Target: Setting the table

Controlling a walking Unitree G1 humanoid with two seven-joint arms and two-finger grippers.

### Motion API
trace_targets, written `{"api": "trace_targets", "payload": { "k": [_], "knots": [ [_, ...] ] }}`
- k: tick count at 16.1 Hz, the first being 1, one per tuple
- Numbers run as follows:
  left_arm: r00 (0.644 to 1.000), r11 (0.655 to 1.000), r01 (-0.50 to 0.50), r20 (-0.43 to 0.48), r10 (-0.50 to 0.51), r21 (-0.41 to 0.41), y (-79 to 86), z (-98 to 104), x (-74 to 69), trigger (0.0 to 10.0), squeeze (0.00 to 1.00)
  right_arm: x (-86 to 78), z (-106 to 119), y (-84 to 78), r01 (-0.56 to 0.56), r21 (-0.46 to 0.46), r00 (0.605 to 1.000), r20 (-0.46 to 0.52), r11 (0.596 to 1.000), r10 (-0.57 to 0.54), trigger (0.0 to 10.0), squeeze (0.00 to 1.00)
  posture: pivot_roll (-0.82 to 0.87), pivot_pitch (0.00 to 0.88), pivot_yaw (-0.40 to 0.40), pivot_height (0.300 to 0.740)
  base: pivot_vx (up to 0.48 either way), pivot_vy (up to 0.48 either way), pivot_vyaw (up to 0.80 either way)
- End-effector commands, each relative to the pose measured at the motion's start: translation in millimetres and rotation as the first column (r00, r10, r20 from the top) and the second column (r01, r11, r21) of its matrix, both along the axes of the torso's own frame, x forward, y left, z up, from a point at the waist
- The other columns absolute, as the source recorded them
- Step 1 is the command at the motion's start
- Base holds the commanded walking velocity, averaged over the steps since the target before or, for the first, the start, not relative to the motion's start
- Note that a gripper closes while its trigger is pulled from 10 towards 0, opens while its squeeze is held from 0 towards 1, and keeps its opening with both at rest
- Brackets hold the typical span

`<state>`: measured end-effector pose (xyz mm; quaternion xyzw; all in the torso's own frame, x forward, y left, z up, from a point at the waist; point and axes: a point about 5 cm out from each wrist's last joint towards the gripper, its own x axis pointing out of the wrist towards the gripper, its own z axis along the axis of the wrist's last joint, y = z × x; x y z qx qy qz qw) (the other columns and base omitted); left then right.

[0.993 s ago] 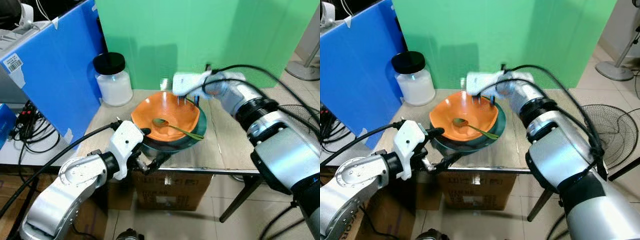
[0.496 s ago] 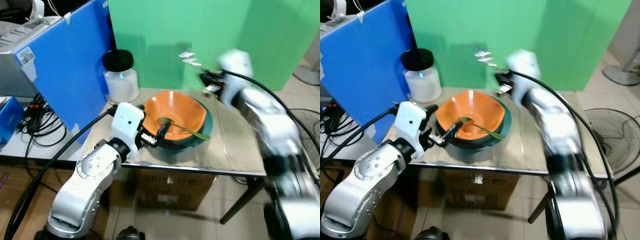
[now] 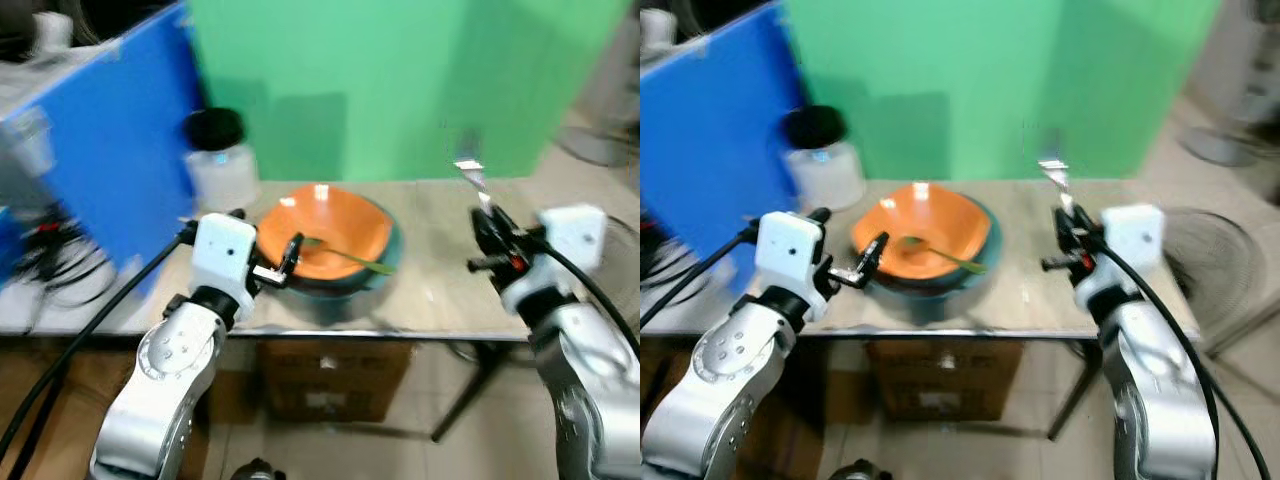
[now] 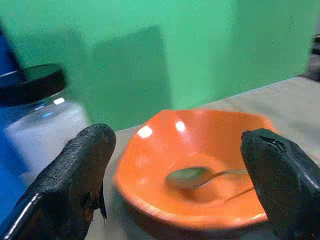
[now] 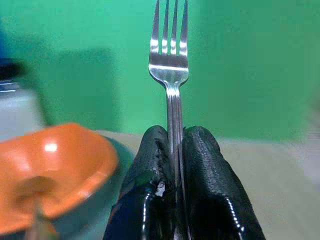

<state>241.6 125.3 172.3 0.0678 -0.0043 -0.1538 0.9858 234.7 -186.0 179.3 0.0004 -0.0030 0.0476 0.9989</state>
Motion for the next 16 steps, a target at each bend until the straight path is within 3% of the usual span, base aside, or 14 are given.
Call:
{"api": "trace_targets", "payload": {
  "k": [1,4,8,16],
  "knots": [
    [1.000,1.000,0.001,0.020,-0.001,0.006,-1.8,2,-3.7,10.0,0.00,-6.8,2,-5.1,0.063,0.003,0.998,0.000,0.998,-0.063,10.0,0.00,0.10,0.000,0.022,0.740,0.000,0.000,-0.78],
    [0.999,0.997,0.036,0.025,-0.038,0.070,-7.8,-1,-3.5,10.0,0.00,-13.0,-9,3.0,0.049,-0.016,0.997,-0.062,0.999,-0.050,10.0,0.00,0.11,0.000,0.015,0.740,0.000,0.000,-0.79],
    [0.999,0.999,0.034,0.008,-0.034,0.017,-8.7,-1,1.3,10.0,0.00,-4.3,-8,13.0,0.077,0.060,0.991,-0.110,0.995,-0.070,10.0,0.00,0.11,0.000,0.026,0.740,0.000,0.000,-0.80],
    [0.999,0.999,0.035,0.002,-0.035,0.004,-8.1,-3,3.9,10.0,0.00,-3.5,-8,17.9,0.058,0.026,0.987,-0.149,0.998,-0.054,10.0,0.00,0.09,0.000,0.029,0.740,0.000,0.000,-0.80]
  ]
}}
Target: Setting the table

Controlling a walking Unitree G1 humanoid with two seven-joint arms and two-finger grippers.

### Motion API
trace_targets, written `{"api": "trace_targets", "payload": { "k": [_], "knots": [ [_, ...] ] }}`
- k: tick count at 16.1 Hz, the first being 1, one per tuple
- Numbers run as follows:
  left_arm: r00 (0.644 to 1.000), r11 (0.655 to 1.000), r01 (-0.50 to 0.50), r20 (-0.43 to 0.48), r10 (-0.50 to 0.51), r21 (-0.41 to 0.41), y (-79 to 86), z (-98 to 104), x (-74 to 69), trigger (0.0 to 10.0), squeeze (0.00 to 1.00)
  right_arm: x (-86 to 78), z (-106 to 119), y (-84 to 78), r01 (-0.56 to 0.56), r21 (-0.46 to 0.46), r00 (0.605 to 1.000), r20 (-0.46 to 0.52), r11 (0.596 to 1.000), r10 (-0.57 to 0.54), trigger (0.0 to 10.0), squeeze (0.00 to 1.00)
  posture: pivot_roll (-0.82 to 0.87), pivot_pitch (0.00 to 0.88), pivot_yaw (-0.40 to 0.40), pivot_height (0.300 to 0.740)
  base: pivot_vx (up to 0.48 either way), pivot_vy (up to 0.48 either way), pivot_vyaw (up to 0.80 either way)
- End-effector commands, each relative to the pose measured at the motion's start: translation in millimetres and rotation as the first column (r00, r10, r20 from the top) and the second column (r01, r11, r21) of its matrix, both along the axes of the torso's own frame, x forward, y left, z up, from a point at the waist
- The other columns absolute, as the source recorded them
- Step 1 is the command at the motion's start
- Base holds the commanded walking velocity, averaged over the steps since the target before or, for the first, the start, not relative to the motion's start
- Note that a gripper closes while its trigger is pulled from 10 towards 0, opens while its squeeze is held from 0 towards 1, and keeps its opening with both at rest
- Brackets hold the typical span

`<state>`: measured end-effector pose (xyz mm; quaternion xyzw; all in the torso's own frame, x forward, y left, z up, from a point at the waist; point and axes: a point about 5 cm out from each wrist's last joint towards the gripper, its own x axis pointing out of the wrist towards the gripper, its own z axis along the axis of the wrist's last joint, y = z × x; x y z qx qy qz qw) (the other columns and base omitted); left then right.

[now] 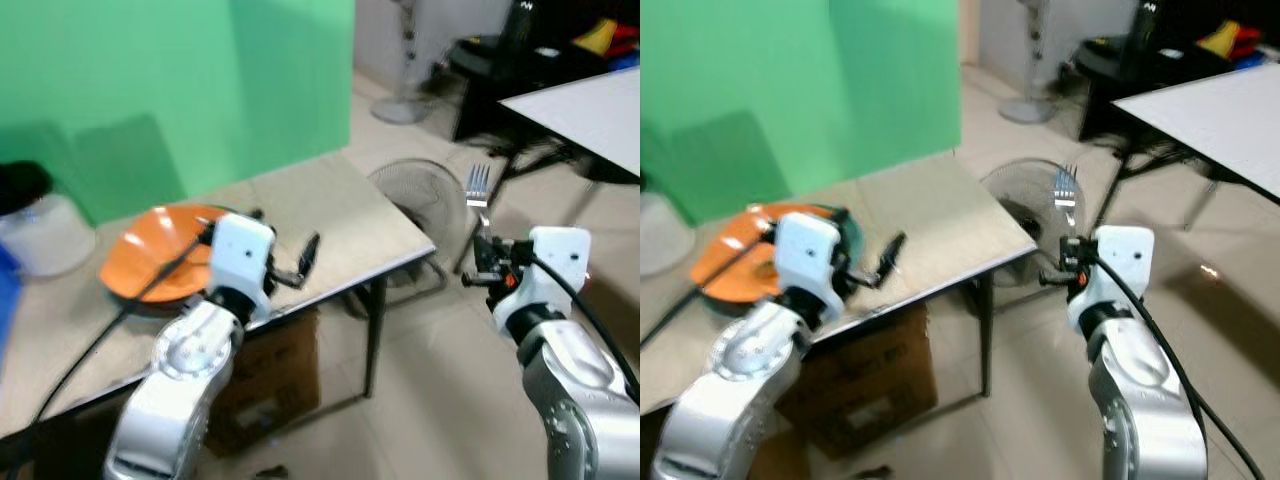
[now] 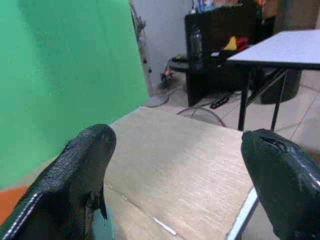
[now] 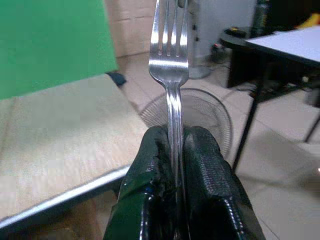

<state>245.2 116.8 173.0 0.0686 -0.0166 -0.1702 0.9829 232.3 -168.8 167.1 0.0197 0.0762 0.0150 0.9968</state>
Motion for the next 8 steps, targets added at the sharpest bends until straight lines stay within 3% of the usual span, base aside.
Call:
{"api": "trace_targets", "payload": {
  "k": [1,8],
  "knots": [
    [1.000,1.000,-0.002,-0.021,0.002,0.003,0.8,-3,0.4,10.0,0.00,-1.1,4,0.5,-0.009,-0.002,1.000,0.010,1.000,0.009,10.0,0.00,0.09,0.000,0.028,0.740,0.000,0.000,-0.80],
    [0.997,0.996,-0.082,-0.007,0.082,0.019,17.5,-3,5.9,10.0,0.00,-8.2,-1,-0.6,0.017,-0.020,1.000,-0.011,1.000,-0.018,10.0,0.00,0.09,0.000,0.030,0.740,0.000,0.000,-0.80]
  ]
}}
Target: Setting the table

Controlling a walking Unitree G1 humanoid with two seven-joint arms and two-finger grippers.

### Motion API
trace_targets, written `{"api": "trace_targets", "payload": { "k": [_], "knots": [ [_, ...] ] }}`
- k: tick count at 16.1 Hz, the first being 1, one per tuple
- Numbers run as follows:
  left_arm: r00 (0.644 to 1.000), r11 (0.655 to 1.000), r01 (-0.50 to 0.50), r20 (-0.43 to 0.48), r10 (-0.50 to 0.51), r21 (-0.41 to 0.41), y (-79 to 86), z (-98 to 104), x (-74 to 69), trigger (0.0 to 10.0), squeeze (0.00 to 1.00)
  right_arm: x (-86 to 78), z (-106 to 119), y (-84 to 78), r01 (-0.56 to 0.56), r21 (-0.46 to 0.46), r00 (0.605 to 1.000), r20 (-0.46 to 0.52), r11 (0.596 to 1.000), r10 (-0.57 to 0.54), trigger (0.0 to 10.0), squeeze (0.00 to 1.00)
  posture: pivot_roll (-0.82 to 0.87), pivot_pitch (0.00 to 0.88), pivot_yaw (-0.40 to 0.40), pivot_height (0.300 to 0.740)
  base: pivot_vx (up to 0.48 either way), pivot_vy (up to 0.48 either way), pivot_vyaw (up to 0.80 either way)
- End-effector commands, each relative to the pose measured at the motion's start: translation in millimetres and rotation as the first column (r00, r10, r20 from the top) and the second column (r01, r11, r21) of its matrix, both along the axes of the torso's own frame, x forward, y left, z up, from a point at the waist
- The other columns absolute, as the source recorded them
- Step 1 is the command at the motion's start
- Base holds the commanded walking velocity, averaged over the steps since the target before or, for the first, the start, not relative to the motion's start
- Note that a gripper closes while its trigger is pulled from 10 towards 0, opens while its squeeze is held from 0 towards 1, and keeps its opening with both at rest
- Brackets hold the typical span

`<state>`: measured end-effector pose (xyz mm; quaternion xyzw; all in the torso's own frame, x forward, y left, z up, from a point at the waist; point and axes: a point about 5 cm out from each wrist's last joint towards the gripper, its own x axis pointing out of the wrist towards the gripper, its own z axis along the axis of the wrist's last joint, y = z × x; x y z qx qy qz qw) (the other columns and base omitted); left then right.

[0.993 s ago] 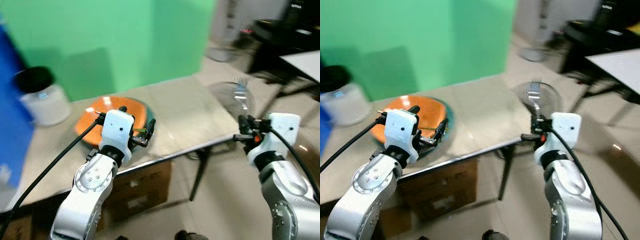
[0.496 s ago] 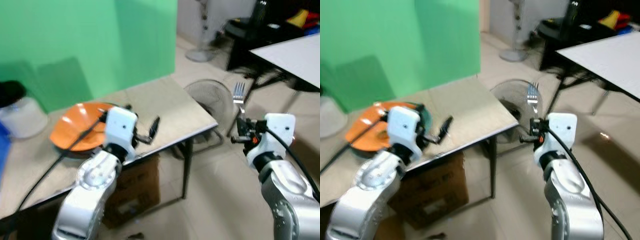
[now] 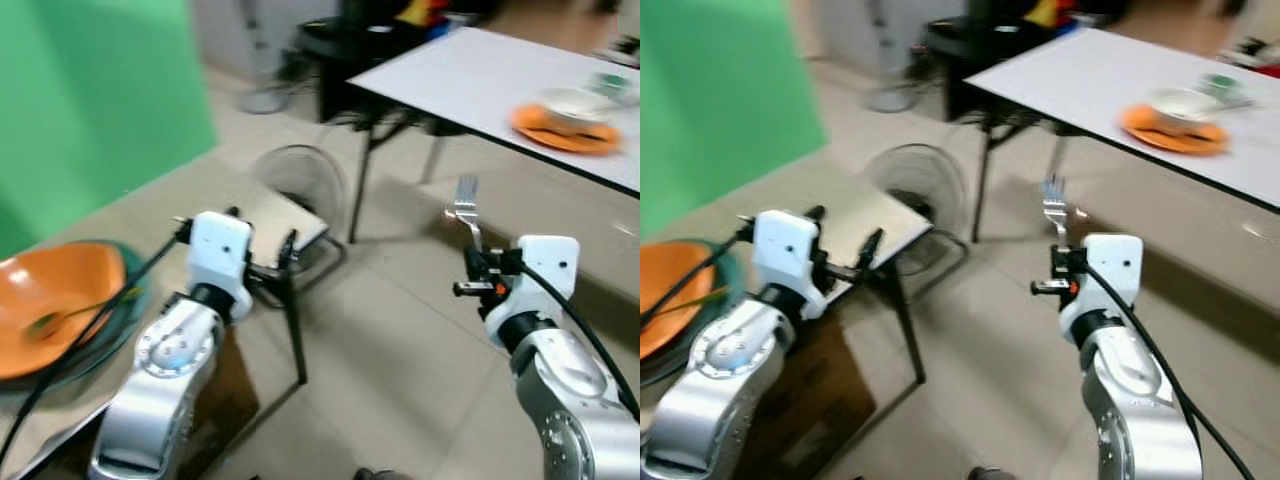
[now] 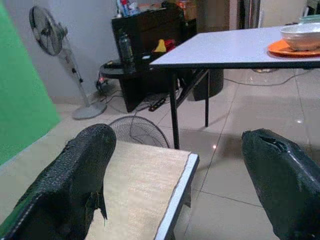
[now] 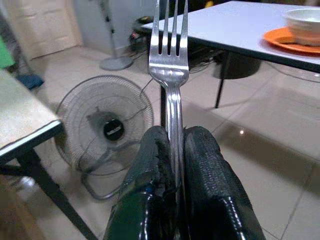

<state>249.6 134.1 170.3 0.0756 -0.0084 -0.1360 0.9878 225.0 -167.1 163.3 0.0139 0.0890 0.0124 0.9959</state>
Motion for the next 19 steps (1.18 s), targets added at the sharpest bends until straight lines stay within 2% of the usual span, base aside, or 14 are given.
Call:
{"api": "trace_targets", "payload": {
  "k": [1,8,9,13,16,19],
  "knots": [
    [1.000,1.000,-0.008,0.007,0.008,-0.010,0.6,0,1.9,10.0,0.00,0.7,3,-1.8,0.018,-0.008,1.000,0.016,1.000,-0.018,10.0,0.00,0.08,0.000,0.039,0.740,0.000,0.000,-0.80],
    [1.000,1.000,0.017,-0.001,-0.017,-0.013,-5.1,-4,3.1,10.0,0.00,-2.4,7,-6.2,0.039,-0.035,0.999,0.019,0.999,-0.038,10.0,0.00,0.05,0.000,0.047,0.740,0.000,0.000,-0.80],
    [1.000,1.000,0.000,-0.002,0.000,-0.016,-4.7,-4,6.6,10.0,0.00,-0.9,7,-5.2,0.039,-0.035,0.999,0.021,0.999,-0.038,10.0,0.00,0.05,0.000,0.050,0.740,0.000,-0.319,-0.80],
    [0.999,0.998,0.041,0.003,-0.041,-0.045,-13.0,-2,11.6,10.0,0.00,-4.6,9,-6.9,0.053,-0.049,0.998,0.020,0.997,-0.052,10.0,0.00,0.03,0.000,0.067,0.740,0.000,-0.360,-0.77],
    [0.999,0.998,0.049,-0.007,-0.050,-0.045,-10.7,-5,11.5,10.0,0.00,-4.2,9,-12.1,0.074,-0.063,0.997,0.019,0.995,-0.073,10.0,0.00,0.02,0.000,0.075,0.740,0.000,0.000,-0.14],
    [0.996,0.994,0.086,-0.005,-0.087,-0.067,-15.0,-4,10.9,10.0,0.00,-4.6,10,-12.2,0.073,-0.047,0.997,0.025,0.996,-0.072,10.0,0.00,0.02,0.000,0.062,0.740,0.000,0.000,0.00]
  ]
}}
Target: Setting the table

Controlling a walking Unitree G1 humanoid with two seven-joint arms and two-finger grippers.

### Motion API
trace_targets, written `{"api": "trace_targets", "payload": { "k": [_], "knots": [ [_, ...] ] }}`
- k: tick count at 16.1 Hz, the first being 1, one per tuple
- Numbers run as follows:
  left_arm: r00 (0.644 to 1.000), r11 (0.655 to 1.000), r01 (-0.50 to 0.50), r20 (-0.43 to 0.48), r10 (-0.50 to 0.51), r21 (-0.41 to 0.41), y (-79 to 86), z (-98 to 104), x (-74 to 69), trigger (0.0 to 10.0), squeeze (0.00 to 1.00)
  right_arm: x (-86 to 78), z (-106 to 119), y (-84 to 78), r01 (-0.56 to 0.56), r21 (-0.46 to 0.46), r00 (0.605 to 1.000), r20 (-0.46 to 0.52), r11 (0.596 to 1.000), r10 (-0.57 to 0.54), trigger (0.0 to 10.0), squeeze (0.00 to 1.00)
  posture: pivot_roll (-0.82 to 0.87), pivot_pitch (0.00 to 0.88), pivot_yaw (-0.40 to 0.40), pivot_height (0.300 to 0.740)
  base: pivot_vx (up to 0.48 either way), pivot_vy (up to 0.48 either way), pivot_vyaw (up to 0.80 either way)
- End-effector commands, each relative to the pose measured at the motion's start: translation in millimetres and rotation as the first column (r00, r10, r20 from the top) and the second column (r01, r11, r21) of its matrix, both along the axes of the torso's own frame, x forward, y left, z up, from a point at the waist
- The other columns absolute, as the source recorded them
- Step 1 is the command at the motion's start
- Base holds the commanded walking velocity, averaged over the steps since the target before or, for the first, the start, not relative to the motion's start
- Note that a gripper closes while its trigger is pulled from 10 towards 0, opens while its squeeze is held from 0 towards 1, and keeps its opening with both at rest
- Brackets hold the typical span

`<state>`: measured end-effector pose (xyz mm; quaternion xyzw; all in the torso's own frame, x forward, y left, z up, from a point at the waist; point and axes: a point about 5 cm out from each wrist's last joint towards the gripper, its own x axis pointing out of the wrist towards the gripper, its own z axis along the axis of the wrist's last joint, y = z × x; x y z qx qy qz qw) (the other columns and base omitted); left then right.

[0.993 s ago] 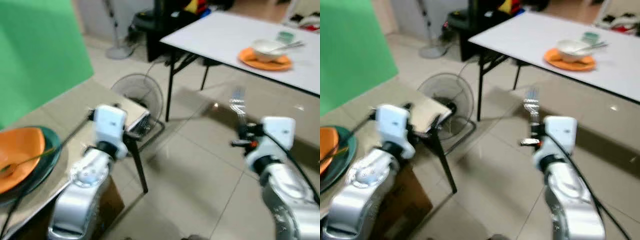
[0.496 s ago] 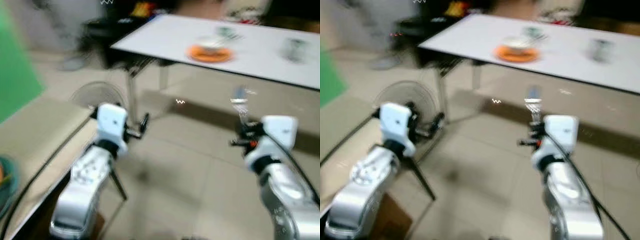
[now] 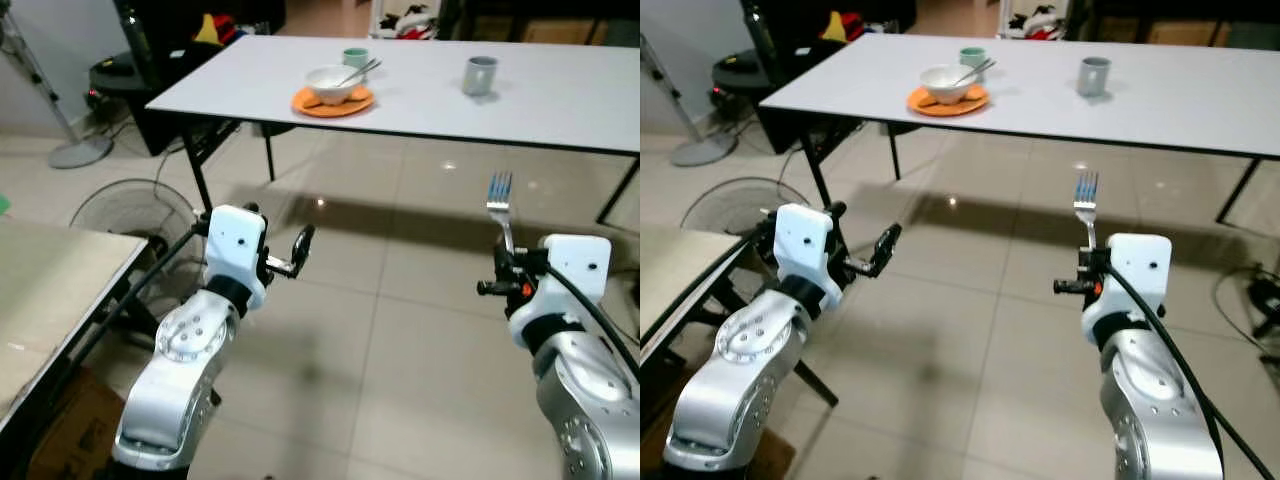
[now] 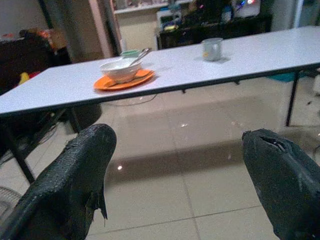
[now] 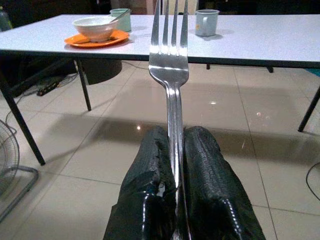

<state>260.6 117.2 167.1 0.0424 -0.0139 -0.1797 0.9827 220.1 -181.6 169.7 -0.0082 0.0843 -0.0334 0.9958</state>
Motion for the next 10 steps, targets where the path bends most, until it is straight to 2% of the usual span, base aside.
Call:
{"api": "trace_targets", "payload": {
  "k": [1,5,10],
  "knots": [
    [1.000,1.000,-0.001,-0.005,0.001,-0.005,1.4,-1.0,-0.7,10.0,0.00,1.9,4.6,2.3,-0.011,0.016,1.000,0.018,1.000,0.011,10.0,0.00,0.02,0.000,0.061,0.740,0.240,0.000,0.00],
    [1.000,1.000,0.025,-0.015,-0.025,-0.001,-2.1,-2.0,-2.6,10.0,0.00,6.5,4.0,0.1,-0.012,0.002,1.000,-0.001,1.000,0.012,10.0,0.00,0.03,0.000,0.062,0.740,0.275,0.000,-0.72],
    [0.999,0.999,0.037,-0.026,-0.037,-0.002,-0.9,-5.6,-3.1,10.0,0.00,3.6,4.5,-3.9,0.017,-0.005,1.000,-0.006,1.000,-0.017,10.0,0.00,0.01,0.000,0.067,0.740,0.274,0.000,0.00]
  ]
}}
